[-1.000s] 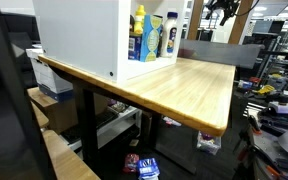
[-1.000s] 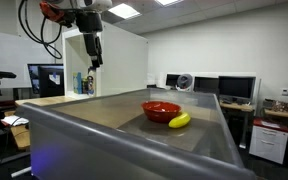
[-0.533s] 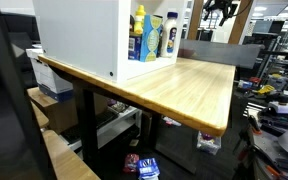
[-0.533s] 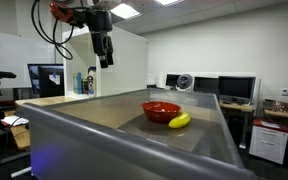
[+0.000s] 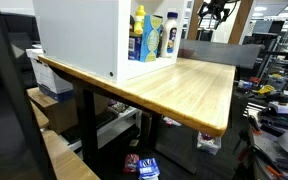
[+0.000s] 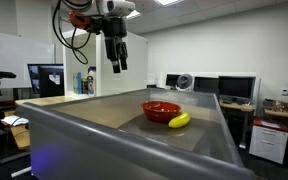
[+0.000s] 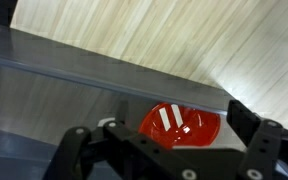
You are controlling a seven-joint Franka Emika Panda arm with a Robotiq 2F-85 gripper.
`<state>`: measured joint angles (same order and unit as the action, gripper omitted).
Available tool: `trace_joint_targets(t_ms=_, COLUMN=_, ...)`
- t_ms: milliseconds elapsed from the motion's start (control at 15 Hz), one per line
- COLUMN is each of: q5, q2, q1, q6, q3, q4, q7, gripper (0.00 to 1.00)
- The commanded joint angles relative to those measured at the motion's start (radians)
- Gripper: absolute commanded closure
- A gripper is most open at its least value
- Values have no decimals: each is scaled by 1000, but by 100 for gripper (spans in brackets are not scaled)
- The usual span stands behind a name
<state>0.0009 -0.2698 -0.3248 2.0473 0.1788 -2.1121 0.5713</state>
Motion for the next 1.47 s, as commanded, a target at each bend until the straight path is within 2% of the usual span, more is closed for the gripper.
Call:
trace_joint_targets(t_ms=0, q5=-2, q2=14, q1=7, q6=-3, q3=8, q4=13, q7=3, gripper=0)
trace_joint_targets(t_ms=267, q5=-2, q2=34, q1=9, q6=-5, q3=9, q4=32, q7=5, gripper=0)
trace_joint_targets(t_ms=333, q5=11, q2=21, q1=18, q6=1, q3=17, q4=17, q7=-56, gripper=0)
trace_joint_targets(t_ms=467, q5=-28, q2=21, q1=15, q6=39, q3=15, q4=13, q7=-88, gripper=0)
trace_joint_targets(t_ms=733, q5=15, q2=116, q1=4, q6=76, q3=55, q4=120, q7=-116, gripper=0)
trace_joint_targets(t_ms=933, q5=13, q2=185, q1=0, q6=105, q3=75, q4=182, q7=-85, gripper=0)
trace_joint_targets(t_ms=1400, q5=99, q2=318, q1=6, q6=95, q3=112, q4=263, q7=-186, gripper=0)
